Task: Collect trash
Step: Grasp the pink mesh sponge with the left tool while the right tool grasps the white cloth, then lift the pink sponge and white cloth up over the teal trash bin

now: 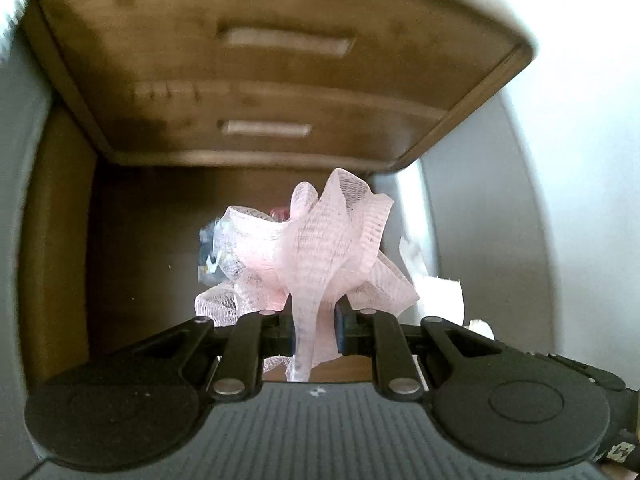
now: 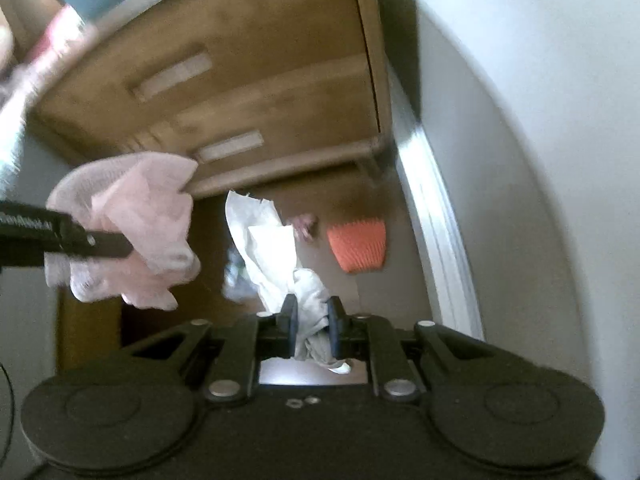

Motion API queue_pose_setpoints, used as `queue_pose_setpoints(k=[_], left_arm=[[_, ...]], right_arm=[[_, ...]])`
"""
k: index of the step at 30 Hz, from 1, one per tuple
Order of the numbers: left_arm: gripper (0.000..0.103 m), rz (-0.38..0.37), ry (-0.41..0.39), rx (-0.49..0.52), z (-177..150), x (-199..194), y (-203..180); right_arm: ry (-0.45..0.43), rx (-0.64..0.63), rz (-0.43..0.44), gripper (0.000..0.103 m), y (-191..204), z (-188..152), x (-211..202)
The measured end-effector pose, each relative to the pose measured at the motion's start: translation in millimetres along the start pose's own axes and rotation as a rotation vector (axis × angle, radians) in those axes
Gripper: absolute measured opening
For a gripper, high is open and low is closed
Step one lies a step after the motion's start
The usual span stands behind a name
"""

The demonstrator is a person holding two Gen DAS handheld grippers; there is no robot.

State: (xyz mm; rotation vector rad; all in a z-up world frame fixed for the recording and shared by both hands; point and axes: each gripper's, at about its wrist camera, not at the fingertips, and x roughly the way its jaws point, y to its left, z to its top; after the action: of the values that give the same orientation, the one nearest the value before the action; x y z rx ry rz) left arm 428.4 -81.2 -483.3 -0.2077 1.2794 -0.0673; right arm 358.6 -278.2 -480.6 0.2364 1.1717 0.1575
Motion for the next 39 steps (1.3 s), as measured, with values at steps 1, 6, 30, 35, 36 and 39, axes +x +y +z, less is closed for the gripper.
queue_pose_setpoints(k=[1, 6, 30, 35, 36, 39], left_arm=[[0.016, -0.005, -0.008, 0.0, 4.3, -22.2, -5.5], [0.016, -0.014, -0.058, -0.008, 20.3, -116.8, -17.1], [0.016, -0.066, -0.303, 0.094, 86.6, -409.3, -45.5], [0.016, -0.051, -0.363, 0.095, 114.1, -434.9, -47.2], [0.016, -0.045, -0.376, 0.097, 118.5, -436.8, -47.7], [0.016, -0.017, -0.409, 0.099, 142.8, -441.9, -51.2]], right_arm=[[-0.015, -0.001, 0.003, 0.014, 6.5, 7.6, -19.2], [-0.094, 0.017, 0.04, 0.013, 38.8, 43.5, -114.5], [-0.353, -0.007, 0.027, 0.014, 180.9, 146.5, -355.3], [-0.41, -0.048, 0.037, 0.014, 198.0, 177.5, -368.1], [-0.419, -0.058, 0.04, 0.014, 200.1, 186.0, -368.6], [-0.44, -0.084, 0.054, 0.014, 203.6, 211.2, -365.1]])
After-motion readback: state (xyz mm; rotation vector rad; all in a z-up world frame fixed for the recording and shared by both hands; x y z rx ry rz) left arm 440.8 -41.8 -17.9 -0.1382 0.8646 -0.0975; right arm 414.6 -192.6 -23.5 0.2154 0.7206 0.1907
